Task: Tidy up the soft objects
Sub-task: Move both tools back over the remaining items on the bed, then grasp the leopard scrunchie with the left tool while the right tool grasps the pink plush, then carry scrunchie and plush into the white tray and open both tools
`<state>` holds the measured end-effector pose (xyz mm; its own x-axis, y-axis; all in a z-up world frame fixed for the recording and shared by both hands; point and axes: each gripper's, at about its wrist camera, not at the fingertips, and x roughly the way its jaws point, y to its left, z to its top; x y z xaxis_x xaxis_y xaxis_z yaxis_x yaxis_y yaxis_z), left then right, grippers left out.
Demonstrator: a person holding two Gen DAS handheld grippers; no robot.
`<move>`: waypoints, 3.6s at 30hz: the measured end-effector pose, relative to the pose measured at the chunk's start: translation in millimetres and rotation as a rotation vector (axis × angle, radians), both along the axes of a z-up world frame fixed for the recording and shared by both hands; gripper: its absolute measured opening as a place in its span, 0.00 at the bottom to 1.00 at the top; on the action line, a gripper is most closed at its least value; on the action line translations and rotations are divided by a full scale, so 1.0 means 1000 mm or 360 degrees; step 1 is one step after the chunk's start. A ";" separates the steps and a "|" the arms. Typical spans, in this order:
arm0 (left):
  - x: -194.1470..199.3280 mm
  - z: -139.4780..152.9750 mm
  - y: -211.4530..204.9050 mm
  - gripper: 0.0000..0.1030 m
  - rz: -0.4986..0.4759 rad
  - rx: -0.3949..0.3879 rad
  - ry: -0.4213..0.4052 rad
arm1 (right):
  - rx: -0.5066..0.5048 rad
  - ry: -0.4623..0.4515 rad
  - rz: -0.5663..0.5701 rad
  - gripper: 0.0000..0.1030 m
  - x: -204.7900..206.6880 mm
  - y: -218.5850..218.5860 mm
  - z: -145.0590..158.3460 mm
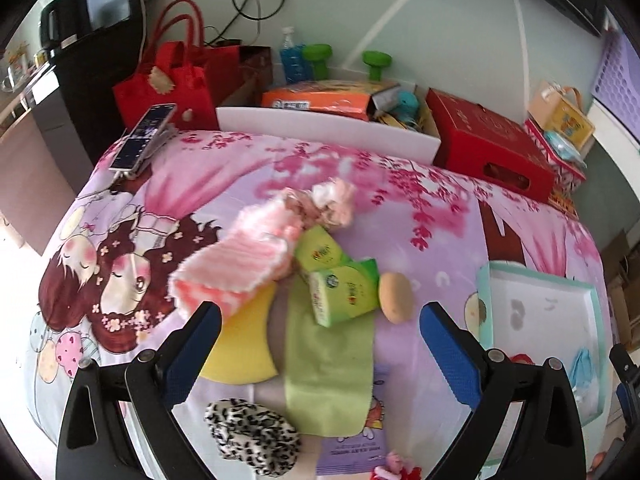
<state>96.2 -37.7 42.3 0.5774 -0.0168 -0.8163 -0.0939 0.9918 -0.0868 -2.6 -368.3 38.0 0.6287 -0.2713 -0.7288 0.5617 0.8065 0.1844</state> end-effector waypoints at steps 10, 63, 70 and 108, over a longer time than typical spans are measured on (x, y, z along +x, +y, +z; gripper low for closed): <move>-0.017 -0.006 0.019 0.96 0.0024 -0.0031 0.0052 | 0.0058 -0.0021 0.0503 1.00 0.012 0.067 0.011; -0.060 -0.099 0.049 0.52 0.0024 -0.0259 0.0560 | 0.0145 0.0612 0.1223 0.62 0.014 0.201 -0.101; -0.060 -0.099 0.052 0.43 0.0010 -0.0259 0.0547 | 0.0117 0.0638 0.1228 0.61 0.010 0.201 -0.102; -0.093 -0.042 0.082 0.20 0.0015 -0.0375 0.0249 | 0.0112 0.0418 0.1033 0.20 -0.006 0.173 -0.063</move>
<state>3.6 44.4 0.1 0.4459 -0.2120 -0.8696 -0.1331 0.9450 -0.2987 -8.7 -195.4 -25.2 0.4483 0.1525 -0.8808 0.0040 0.9850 0.1726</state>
